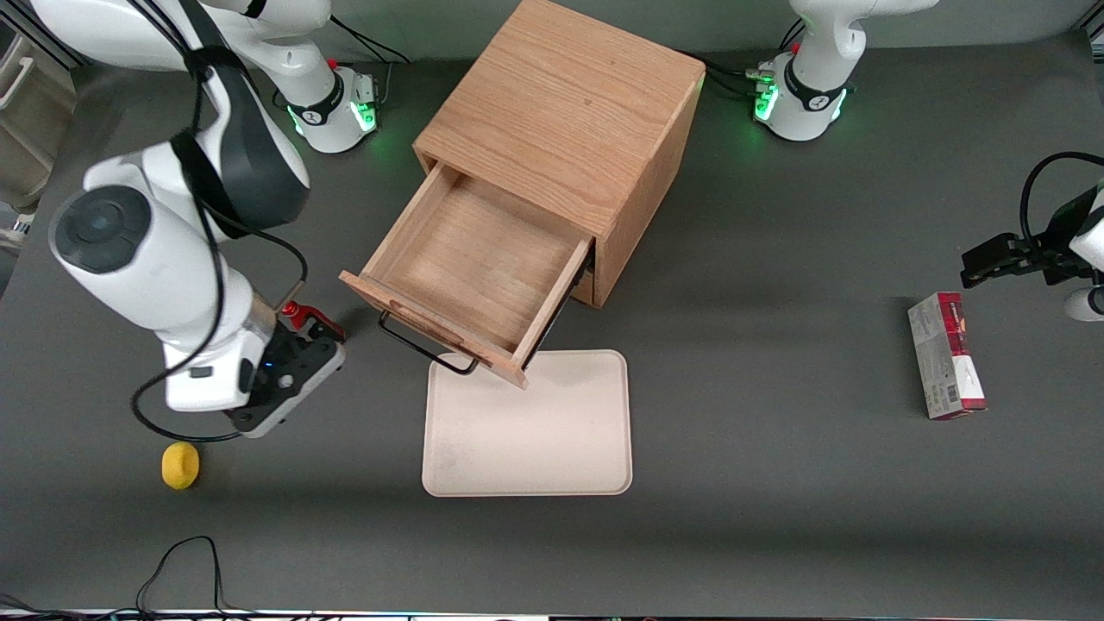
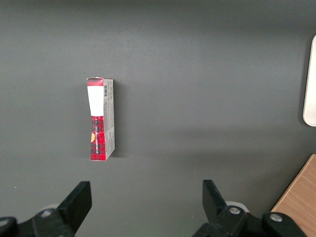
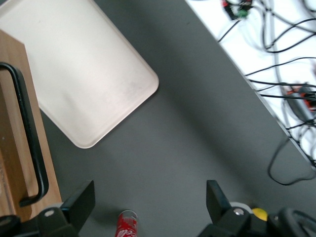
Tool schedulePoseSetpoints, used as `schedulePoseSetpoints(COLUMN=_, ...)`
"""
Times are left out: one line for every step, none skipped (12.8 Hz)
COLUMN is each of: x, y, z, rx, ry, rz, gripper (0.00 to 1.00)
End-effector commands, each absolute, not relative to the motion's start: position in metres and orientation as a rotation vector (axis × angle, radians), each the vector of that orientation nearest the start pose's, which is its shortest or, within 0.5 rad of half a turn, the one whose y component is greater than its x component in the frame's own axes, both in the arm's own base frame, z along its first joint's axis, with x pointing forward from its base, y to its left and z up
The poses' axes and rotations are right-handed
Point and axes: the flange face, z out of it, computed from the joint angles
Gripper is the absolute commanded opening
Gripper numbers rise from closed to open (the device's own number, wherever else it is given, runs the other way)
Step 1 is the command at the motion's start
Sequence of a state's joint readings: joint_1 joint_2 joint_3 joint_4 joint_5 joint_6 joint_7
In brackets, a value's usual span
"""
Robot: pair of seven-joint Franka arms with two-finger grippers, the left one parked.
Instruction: Open upper drawer
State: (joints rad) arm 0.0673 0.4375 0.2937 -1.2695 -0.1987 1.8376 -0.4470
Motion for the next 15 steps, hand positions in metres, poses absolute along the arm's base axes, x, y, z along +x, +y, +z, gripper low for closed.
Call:
schedulePoseSetpoints(x=0.645, y=0.128, z=0.577, rx=-3.038, ry=-0.769, rz=-0.132, gripper=1.00)
schedulePoseSetpoints(x=0.628, y=0.109, z=0.580, rx=-3.078, ry=-0.546, rz=-0.058, gripper=1.00)
schedulePoseSetpoints(x=0.612, y=0.092, z=0.583, rx=-3.113, ry=-0.401, rz=-0.026, gripper=1.00)
schedulePoseSetpoints(x=0.597, y=0.075, z=0.581, rx=-3.136, ry=-0.321, rz=0.004, gripper=1.00)
schedulePoseSetpoints(x=0.579, y=0.059, z=0.577, rx=-3.151, ry=-0.283, rz=0.023, gripper=1.00)
schedulePoseSetpoints(x=0.559, y=0.049, z=0.577, rx=-3.162, ry=-0.256, rz=0.012, gripper=1.00)
schedulePoseSetpoints(x=0.535, y=0.040, z=0.577, rx=-3.163, ry=-0.235, rz=-0.010, gripper=1.00)
schedulePoseSetpoints(x=0.510, y=0.037, z=0.577, rx=-3.165, ry=-0.175, rz=-0.023, gripper=1.00)
schedulePoseSetpoints(x=0.495, y=0.035, z=0.582, rx=-3.167, ry=-0.067, rz=-0.024, gripper=1.00)
schedulePoseSetpoints(x=0.490, y=0.033, z=0.585, rx=-3.168, ry=-0.015, rz=-0.001, gripper=1.00)
schedulePoseSetpoints(x=0.489, y=0.026, z=0.589, rx=-3.173, ry=-0.003, rz=0.016, gripper=1.00)
schedulePoseSetpoints(x=0.490, y=0.022, z=0.592, rx=-3.171, ry=0.019, rz=0.017, gripper=1.00)
schedulePoseSetpoints(x=0.490, y=0.016, z=0.593, rx=-3.164, ry=0.041, rz=0.018, gripper=1.00)
schedulePoseSetpoints(x=0.492, y=0.011, z=0.595, rx=-3.155, ry=0.056, rz=0.009, gripper=1.00)
schedulePoseSetpoints(x=0.495, y=0.011, z=0.596, rx=-3.157, ry=0.049, rz=0.006, gripper=1.00)
